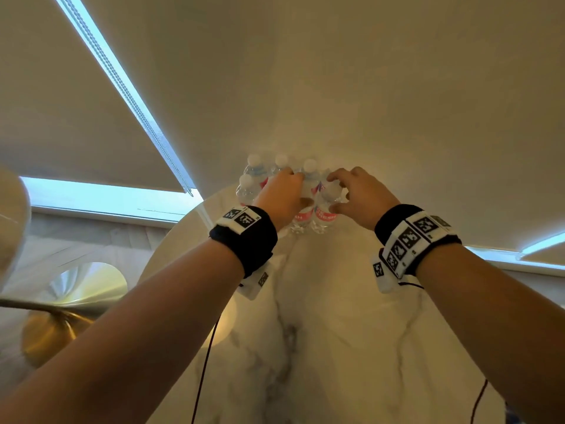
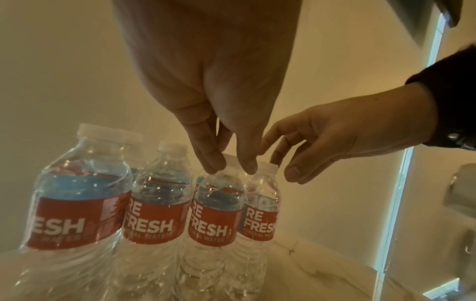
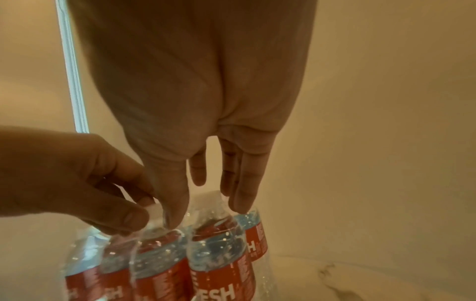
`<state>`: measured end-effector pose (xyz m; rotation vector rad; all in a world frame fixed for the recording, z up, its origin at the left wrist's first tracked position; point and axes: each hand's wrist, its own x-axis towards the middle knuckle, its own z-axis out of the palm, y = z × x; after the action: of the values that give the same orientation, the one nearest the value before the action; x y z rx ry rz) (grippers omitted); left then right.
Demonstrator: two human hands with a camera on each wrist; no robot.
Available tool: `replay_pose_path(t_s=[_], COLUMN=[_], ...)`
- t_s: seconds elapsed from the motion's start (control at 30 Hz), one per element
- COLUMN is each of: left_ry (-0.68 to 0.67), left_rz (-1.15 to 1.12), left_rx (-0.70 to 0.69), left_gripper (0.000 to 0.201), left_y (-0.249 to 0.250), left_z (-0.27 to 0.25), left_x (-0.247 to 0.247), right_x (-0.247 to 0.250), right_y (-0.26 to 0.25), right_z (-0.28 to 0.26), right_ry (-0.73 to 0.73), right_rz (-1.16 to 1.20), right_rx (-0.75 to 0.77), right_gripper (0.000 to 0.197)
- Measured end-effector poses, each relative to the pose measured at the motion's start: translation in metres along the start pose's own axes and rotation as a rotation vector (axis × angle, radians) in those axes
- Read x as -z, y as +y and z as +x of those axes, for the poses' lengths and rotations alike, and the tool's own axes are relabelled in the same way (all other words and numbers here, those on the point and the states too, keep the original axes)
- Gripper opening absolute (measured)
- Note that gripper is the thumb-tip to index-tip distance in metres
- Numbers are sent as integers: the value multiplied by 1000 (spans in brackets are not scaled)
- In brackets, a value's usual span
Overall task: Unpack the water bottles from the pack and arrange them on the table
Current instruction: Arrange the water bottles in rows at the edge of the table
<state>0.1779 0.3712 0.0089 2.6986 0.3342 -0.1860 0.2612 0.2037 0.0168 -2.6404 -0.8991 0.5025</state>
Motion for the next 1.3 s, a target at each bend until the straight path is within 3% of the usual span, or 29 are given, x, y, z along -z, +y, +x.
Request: replay_pose_path(t_s=[0.17,0.37,0.5,0.6,0.7,0.83,1.0,1.17,1.3], left_ry=[29,-243,-404,-521,-625,-628,-526,-337,-262], left_rz=[-87,-151,-209,-152,-53,-13,-8,-80,-83], left_rx=[-85,-196,-259,-320,-390,-411,-428,-372,-292], left_gripper=[49,36,35,48,57,45,44,41,44], left_y=[6,4,6,7,8,23,52,85,100], left_z=[-81,-213,-292,-330,-347,-340,-284,-176,-81], left_x=[4,-27,-45,-54,-65,-68,-74,-87,-75], right_x=[-4,-37,-61,-81,-102,-107,-86,-41,-3], right_y=[-13,-34,-41,-44,-47,-42,-9,39,83], right_z=[-87,-233,-310,-350,-372,-374,-342,-252,-157], right_ry=[-7,-225,-370,-448,-389,-247,-123,-28,36], right_rz=[58,169,155,145,14,33,89,64,26], right_rx=[44,86,66,55,45,-44,-143,-243,-245], right_gripper=[44,26,35,53,48,29,27,31,35])
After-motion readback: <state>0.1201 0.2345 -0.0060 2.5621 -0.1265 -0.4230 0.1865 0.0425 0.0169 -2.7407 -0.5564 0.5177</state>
